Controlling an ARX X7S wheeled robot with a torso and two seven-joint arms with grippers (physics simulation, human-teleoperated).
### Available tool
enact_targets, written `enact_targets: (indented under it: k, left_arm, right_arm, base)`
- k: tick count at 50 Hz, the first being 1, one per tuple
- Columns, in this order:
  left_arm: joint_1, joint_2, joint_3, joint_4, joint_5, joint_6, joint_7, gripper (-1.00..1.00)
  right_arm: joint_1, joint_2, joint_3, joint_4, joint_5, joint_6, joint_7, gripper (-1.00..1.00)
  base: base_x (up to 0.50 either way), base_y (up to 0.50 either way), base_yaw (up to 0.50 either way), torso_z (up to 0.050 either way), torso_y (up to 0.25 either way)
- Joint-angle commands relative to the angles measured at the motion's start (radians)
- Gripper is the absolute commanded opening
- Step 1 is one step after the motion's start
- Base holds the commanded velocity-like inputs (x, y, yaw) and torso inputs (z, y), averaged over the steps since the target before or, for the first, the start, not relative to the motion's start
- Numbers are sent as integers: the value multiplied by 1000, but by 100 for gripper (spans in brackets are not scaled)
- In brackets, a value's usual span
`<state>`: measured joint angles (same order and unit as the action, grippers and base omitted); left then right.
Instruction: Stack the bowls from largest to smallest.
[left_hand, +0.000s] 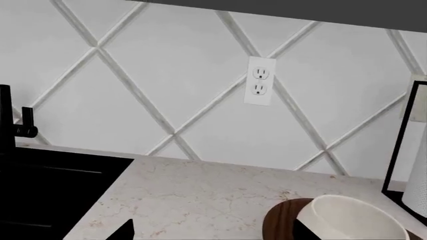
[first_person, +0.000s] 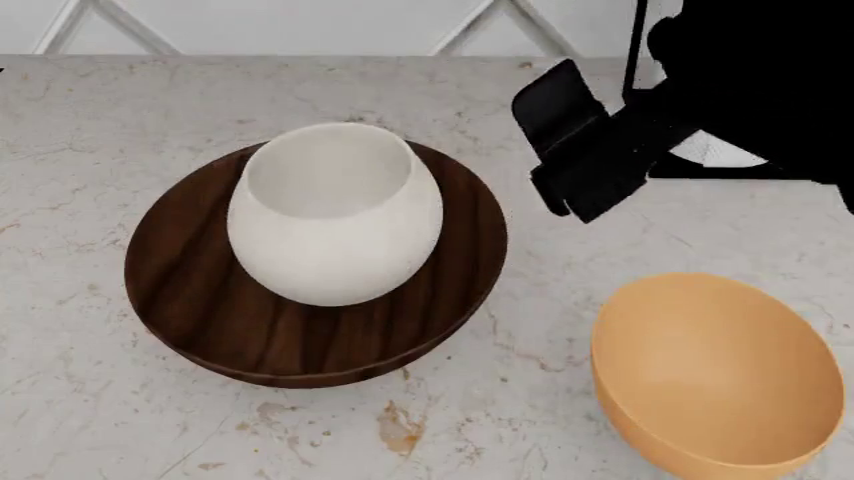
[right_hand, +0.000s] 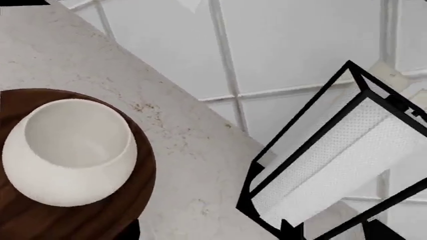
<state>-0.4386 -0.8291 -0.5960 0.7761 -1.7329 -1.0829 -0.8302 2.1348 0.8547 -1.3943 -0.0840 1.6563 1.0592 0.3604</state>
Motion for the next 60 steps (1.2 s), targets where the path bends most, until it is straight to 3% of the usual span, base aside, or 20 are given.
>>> enact_targets:
  k: [1,7,22,27,30,39,60]
  left_arm:
    - [3,17,-17,-7,15,28,11,100]
    - [2,19,-9,-6,24,28,12,100]
    - [7,23,-2,-5,40,28,25,100]
    - [7,22,2,-2,37,30,21,100]
    - [5,20,6,0,32,32,15,100]
    - [9,21,7,3,35,35,19,100]
    - [16,24,6,8,37,43,25,100]
  right_arm:
    - [-66,243,50,-121,244,-6,299,100]
    - [-92,325,40,-83,422,-58,425,100]
    - [-139,435,10,-104,445,-16,437,100]
    - [-122,401,8,-193,269,137,280,100]
    - [-117,394,21,-231,254,140,245,100]
    - [-112,366,30,-297,340,135,254,100]
    - [-187,307,13,-381,238,144,175,100]
  base:
    - [0,0,0,0,0]
    - [0,0,0,0,0]
    - [0,0,0,0,0]
    - [0,0,0,0,0]
    - [0,0,0,0,0]
    - [0,0,0,0,0]
    - [0,0,0,0,0]
